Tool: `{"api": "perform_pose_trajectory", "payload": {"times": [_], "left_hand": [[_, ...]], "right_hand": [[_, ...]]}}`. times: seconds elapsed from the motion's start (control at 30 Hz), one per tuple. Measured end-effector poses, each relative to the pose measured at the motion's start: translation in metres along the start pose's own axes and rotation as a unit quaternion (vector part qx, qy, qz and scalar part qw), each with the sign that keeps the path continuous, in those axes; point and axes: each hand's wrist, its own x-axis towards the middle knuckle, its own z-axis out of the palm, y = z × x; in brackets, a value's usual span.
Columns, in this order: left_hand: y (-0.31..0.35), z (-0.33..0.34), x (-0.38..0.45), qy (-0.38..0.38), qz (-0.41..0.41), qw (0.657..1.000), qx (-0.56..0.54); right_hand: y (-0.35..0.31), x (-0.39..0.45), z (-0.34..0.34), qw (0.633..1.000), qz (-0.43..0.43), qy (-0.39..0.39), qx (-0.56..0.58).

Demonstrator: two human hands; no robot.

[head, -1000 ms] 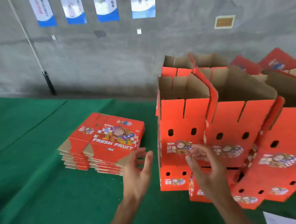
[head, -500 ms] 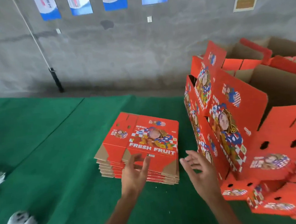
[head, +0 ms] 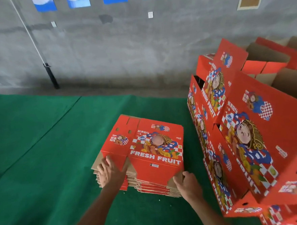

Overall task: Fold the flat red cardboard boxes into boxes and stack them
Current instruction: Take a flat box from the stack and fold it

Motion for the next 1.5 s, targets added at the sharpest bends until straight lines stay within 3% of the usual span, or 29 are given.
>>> {"api": "perform_pose_trajectory", "payload": {"times": [0.2, 0.33, 0.5, 0.6, 0.77, 0.93, 1.03, 1.17, 1.3, 1.5], "left_hand": [[-0.006, 0.0, 0.012, -0.036, 0.033, 0.989, 0.138], [-0.003, -0.002, 0.016, -0.059, 0.083, 0.958, 0.268], [0.006, -0.017, 0.014, -0.075, 0.085, 0.963, 0.245], [0.005, -0.029, 0.008, -0.072, 0.11, 0.961, 0.245], [0.012, -0.057, -0.003, -0.013, 0.123, 0.977, 0.172], [0.004, -0.081, -0.037, 0.031, 0.106, 0.994, -0.024], [-0.009, -0.099, -0.06, 0.068, 0.111, 0.981, -0.141], [-0.019, -0.119, -0.091, 0.125, 0.111, 0.963, -0.209], [-0.005, -0.141, -0.129, 0.186, 0.148, 0.94, -0.245], [0.023, -0.172, -0.204, 0.229, 0.19, 0.919, -0.259]], "right_hand": [[-0.015, 0.004, 0.004, 1.0, 0.026, 0.001, 0.01], [-0.015, -0.003, 0.009, 0.999, 0.032, 0.008, 0.034], [-0.014, -0.018, 0.01, 0.995, 0.039, 0.059, 0.066], [-0.017, -0.032, 0.01, 0.978, 0.005, 0.09, 0.188], [-0.036, -0.052, -0.005, 0.927, -0.061, 0.117, 0.352], [-0.038, -0.073, -0.024, 0.916, -0.099, 0.154, 0.357], [-0.044, -0.088, -0.044, 0.918, -0.116, 0.185, 0.332], [-0.039, -0.121, -0.069, 0.904, -0.158, 0.273, 0.29], [-0.015, -0.147, -0.105, 0.912, -0.184, 0.199, 0.308], [0.03, -0.194, -0.175, 0.909, -0.205, 0.15, 0.33]]}}
